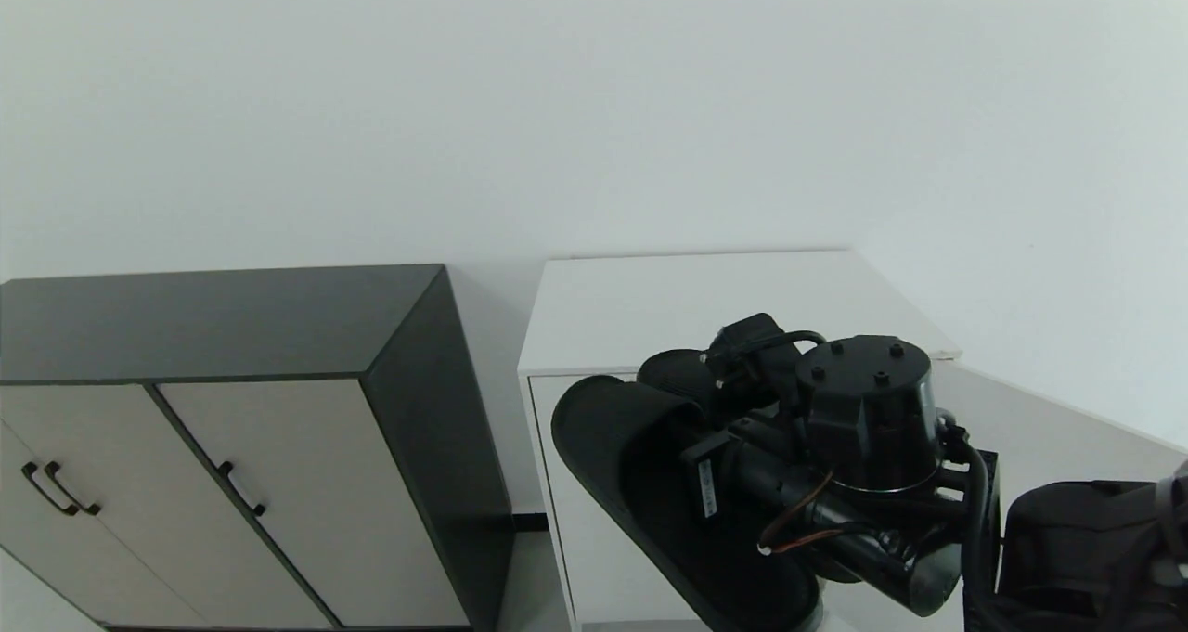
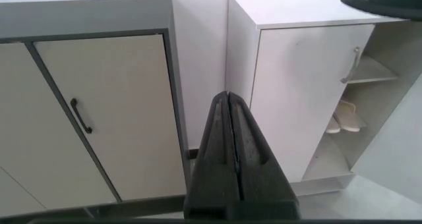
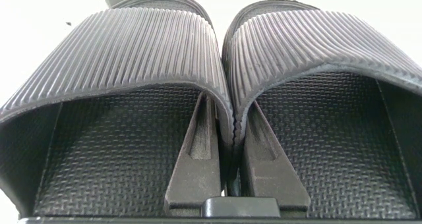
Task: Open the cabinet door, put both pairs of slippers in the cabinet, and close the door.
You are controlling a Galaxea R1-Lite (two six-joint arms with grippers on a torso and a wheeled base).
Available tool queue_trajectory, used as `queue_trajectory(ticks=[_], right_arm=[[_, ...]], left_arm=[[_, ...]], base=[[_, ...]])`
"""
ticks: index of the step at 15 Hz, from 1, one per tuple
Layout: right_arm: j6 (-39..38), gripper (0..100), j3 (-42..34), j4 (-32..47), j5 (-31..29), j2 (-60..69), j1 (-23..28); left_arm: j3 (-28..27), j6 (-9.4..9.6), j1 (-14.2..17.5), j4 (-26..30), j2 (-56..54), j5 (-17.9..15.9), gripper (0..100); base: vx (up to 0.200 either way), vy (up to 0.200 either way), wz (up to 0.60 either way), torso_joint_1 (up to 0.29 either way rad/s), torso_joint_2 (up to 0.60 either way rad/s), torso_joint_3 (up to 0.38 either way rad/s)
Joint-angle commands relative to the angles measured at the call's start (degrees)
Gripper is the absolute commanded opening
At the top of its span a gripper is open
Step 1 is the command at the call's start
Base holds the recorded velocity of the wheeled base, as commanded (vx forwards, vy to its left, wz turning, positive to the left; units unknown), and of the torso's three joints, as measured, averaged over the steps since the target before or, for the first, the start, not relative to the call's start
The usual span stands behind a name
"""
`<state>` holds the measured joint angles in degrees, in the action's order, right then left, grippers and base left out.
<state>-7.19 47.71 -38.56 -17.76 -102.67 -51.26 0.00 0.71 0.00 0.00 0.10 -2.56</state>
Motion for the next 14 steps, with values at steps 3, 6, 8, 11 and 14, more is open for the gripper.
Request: queue_trajectory(ticks=[3,6,8,11,14], right_arm=[[0.1,0,-0.3,0.1,-0.1,-0.3,0.1],[0.1,0,-0.5,-0.4,-0.2,-0.1,0.1],[0.2,0,-0.8,-1.4,-0.2,0.0,0.1],[0.3,0,-1.5,-2.2,-0.2,0.1,0.0],[0.3,0,-1.7,-2.2,-0.2,0.1,0.0]], left_arm=[[0.0,0.0,0.0,0.0,0.0,0.0,0],[0.0,0.0,0.1,0.0,0.0,0.0,0],[0.0,0.0,0.1,0.0,0.0,0.0,0],[0.0,0.08,0.0,0.0,0.0,0.0,0],[0.0,0.08,0.1,0.0,0.0,0.0,0]], base=[[0.0,0.0,0.0,0.0,0.0,0.0],[0.0,0.0,0.0,0.0,0.0,0.0],[0.0,0.0,0.0,0.0,0.0,0.0],[0.0,-0.067,0.0,0.001,0.0,0.001],[0.0,-0.2,0.0,0.001,0.0,0.004]])
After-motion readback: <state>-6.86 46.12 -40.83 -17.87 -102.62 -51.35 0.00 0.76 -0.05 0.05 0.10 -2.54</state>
